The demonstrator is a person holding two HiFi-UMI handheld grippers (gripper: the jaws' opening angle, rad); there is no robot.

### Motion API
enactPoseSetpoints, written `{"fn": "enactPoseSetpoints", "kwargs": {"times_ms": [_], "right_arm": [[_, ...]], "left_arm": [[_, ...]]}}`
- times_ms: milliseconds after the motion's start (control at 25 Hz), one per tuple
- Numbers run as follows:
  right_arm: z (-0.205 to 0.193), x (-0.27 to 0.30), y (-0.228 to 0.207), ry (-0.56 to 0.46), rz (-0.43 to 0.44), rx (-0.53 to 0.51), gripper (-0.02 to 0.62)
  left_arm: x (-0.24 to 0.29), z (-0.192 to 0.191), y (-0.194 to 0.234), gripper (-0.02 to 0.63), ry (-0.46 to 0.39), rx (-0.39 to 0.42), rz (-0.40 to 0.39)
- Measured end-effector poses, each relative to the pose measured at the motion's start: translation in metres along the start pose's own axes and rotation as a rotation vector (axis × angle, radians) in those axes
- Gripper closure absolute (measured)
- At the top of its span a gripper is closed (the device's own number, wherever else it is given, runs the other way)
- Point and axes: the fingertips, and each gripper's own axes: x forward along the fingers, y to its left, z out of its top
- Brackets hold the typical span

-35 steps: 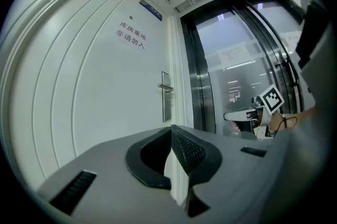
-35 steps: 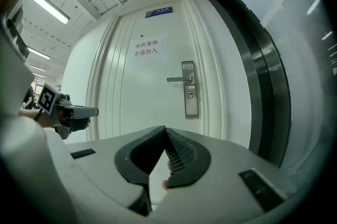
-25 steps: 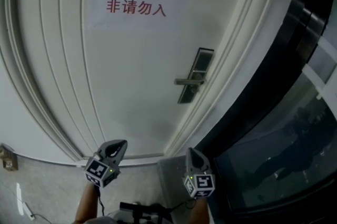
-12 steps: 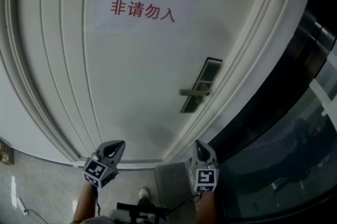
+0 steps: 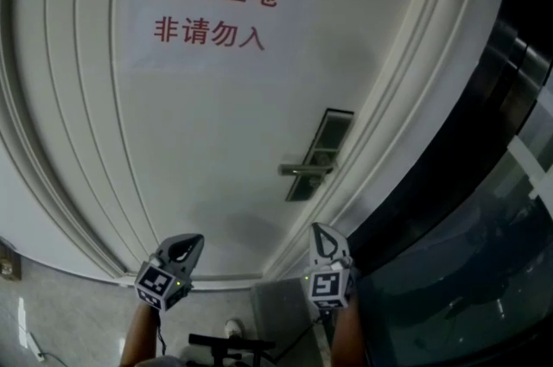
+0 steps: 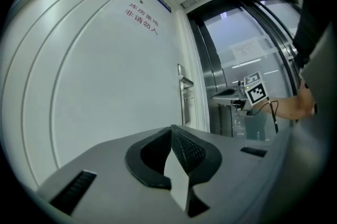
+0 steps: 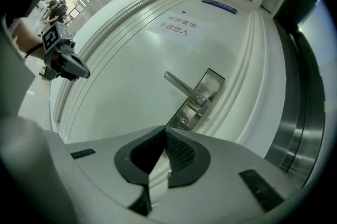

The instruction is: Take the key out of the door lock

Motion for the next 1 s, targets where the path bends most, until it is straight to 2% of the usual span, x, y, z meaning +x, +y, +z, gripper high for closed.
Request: {"fn": "enactPoseSetpoints", "kwargs": {"times_ms": [240, 440, 560, 680, 720, 1000], "right_arm": [[0.005, 0.02, -0.013, 0.03, -0.035, -0.256, 0.583], [0.01, 0.036, -0.023, 0.002, -0.085, -0.427, 0.583], [0.01, 0.043, -0.03, -0.003, -0.105, -0.478, 0.583], [0.01, 0.05, -0.036, -0.002, -0.106, -0.482, 0.579], [0.01, 0.052, -0.037, -0.001, -0.104, -0.49, 0.549], [0.005, 0.071, -0.039, 0.021, -0.077, -0.597, 0.493]], "left_arm": [[0.023, -0.005, -0.002, 0.597, 0.004, -0.001, -0.011], [0.041, -0.007, -0.001, 0.597, 0.001, -0.004, -0.015], [0.05, -0.008, 0.0, 0.597, -0.001, -0.007, -0.017], [0.057, -0.007, 0.003, 0.597, 0.001, -0.008, -0.012], [0.059, -0.007, 0.005, 0.597, 0.0, -0.006, -0.01], [0.07, -0.005, 0.009, 0.597, -0.001, -0.021, 0.004]]}}
